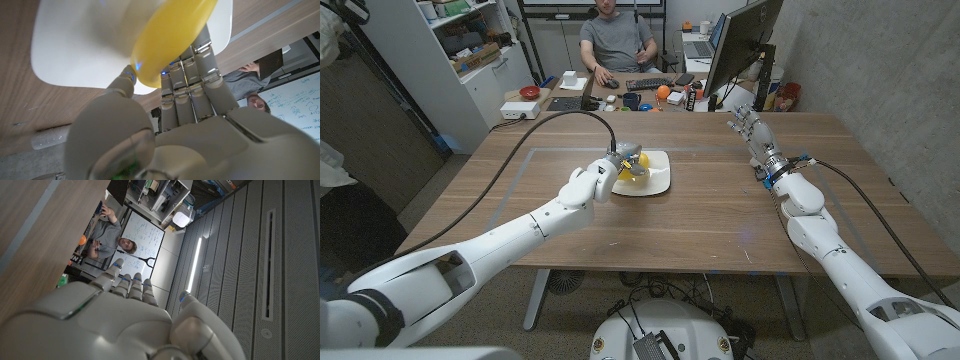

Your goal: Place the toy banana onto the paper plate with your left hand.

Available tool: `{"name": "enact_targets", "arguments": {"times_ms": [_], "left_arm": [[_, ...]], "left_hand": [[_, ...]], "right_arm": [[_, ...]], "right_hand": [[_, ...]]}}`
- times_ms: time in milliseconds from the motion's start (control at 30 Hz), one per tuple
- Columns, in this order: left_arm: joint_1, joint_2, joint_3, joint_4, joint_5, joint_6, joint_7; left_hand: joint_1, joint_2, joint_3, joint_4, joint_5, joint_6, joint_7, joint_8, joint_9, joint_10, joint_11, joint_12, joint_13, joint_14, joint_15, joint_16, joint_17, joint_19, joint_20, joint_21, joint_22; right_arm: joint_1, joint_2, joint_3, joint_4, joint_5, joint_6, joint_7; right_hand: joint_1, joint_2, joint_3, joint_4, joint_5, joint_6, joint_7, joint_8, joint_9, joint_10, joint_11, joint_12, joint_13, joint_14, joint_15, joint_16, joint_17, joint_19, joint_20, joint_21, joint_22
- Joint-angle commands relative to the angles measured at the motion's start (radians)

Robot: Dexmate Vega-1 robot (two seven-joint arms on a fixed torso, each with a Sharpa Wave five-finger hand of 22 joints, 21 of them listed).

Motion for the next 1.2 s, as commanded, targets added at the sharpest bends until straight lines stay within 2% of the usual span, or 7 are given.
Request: {"name": "enact_targets", "arguments": {"times_ms": [33, 467, 600, 800, 867, 1100, 1200], "left_arm": [[-0.019, -0.015, 0.020, 0.036, 0.010, -0.001, -0.008], [-0.044, -0.038, 0.056, 0.079, 0.036, 0.005, -0.024], [-0.075, -0.034, 0.089, 0.075, 0.063, 0.005, -0.106], [-0.111, -0.040, 0.132, 0.083, 0.118, 0.008, -0.215], [-0.119, -0.043, 0.143, 0.088, 0.137, 0.006, -0.233], [-0.152, -0.053, 0.169, 0.105, 0.162, -0.006, -0.353], [-0.152, -0.050, 0.161, 0.099, 0.153, -0.016, -0.371]], "left_hand": [[0.199, 0.208, 0.021, 0.015, 0.005, 0.001, -0.002, 0.004, 0.003, 0.068, -0.149, -0.006, 0.005, 0.383, -0.293, -0.003, 0.003, -0.063, -0.057, 0.007, 0.003], [0.197, 0.208, 0.022, 0.014, 0.006, -0.001, -0.001, 0.002, 0.004, 0.067, -0.150, -0.008, 0.006, 0.381, -0.292, -0.006, 0.004, -0.068, -0.058, 0.020, -0.003], [0.193, 0.204, 0.020, 0.014, 0.004, -0.002, -0.008, 0.000, 0.001, 0.057, -0.152, -0.016, 0.003, 0.366, -0.290, -0.023, -0.010, -0.074, -0.055, 0.027, -0.007], [0.156, 0.138, -0.013, 0.000, 0.001, -0.058, -0.031, -0.020, -0.018, 0.006, -0.158, -0.051, -0.006, 0.314, -0.293, -0.087, -0.073, -0.120, -0.039, 0.034, -0.037], [0.141, 0.100, -0.031, -0.010, 0.006, -0.124, -0.055, -0.029, -0.029, -0.044, -0.155, -0.080, -0.007, 0.258, -0.292, -0.132, -0.105, -0.170, -0.009, 0.024, -0.059], [0.060, 0.009, -0.085, 0.005, 0.023, -0.287, -0.081, -0.032, -0.051, -0.204, -0.134, -0.144, -0.010, 0.065, -0.274, -0.246, -0.145, -0.316, 0.108, -0.063, -0.092], [0.031, -0.056, -0.124, 0.005, 0.034, -0.360, -0.076, -0.033, -0.057, -0.293, -0.122, -0.159, -0.012, -0.054, -0.222, -0.279, -0.149, -0.381, 0.170, -0.115, -0.093]], "right_arm": [[0.016, 0.010, 0.007, 0.033, 0.010, 0.008, 0.019], [0.028, 0.018, 0.016, 0.060, 0.011, 0.017, 0.029], [0.031, 0.021, 0.020, 0.071, 0.015, 0.022, 0.037], [0.033, 0.025, 0.025, 0.077, 0.010, 0.032, 0.036], [0.033, 0.026, 0.027, 0.079, 0.014, 0.034, 0.041], [0.031, 0.026, 0.030, 0.076, 0.015, 0.030, 0.042], [0.033, 0.029, 0.030, 0.081, 0.018, 0.031, 0.048]], "right_hand": [[0.005, 0.002, 0.001, -0.001, 0.008, 0.011, 0.002, 0.005, 0.006, 0.012, 0.001, -0.001, 0.005, 0.004, -0.001, 0.000, 0.001, 0.010, -0.007, -0.002, 0.004], [0.006, 0.002, 0.000, -0.002, 0.008, 0.013, 0.003, 0.005, 0.006, 0.014, -0.001, -0.001, 0.005, 0.005, -0.001, 0.000, 0.001, 0.011, -0.007, -0.002, 0.004], [0.006, 0.002, 0.000, -0.002, 0.008, 0.013, 0.003, 0.005, 0.006, 0.013, 0.000, -0.002, 0.005, 0.005, -0.001, 0.000, 0.001, 0.011, -0.007, -0.002, 0.004], [0.006, 0.002, 0.000, -0.002, 0.008, 0.013, 0.002, 0.005, 0.006, 0.014, 0.000, -0.002, 0.005, 0.006, -0.001, 0.000, 0.001, 0.011, -0.006, -0.002, 0.004], [0.006, 0.002, 0.000, -0.002, 0.008, 0.013, 0.002, 0.005, 0.006, 0.015, 0.000, -0.002, 0.005, 0.008, -0.001, 0.001, 0.001, 0.012, -0.006, -0.002, 0.004], [0.006, 0.002, 0.000, -0.002, 0.008, 0.014, 0.003, 0.005, 0.006, 0.017, 0.002, -0.001, 0.005, 0.011, 0.000, 0.002, 0.001, 0.015, -0.005, -0.001, 0.004], [0.006, 0.001, -0.001, -0.002, 0.008, 0.014, 0.003, 0.005, 0.006, 0.018, 0.003, -0.001, 0.005, 0.011, -0.001, 0.001, 0.001, 0.015, -0.004, -0.001, 0.004]]}}
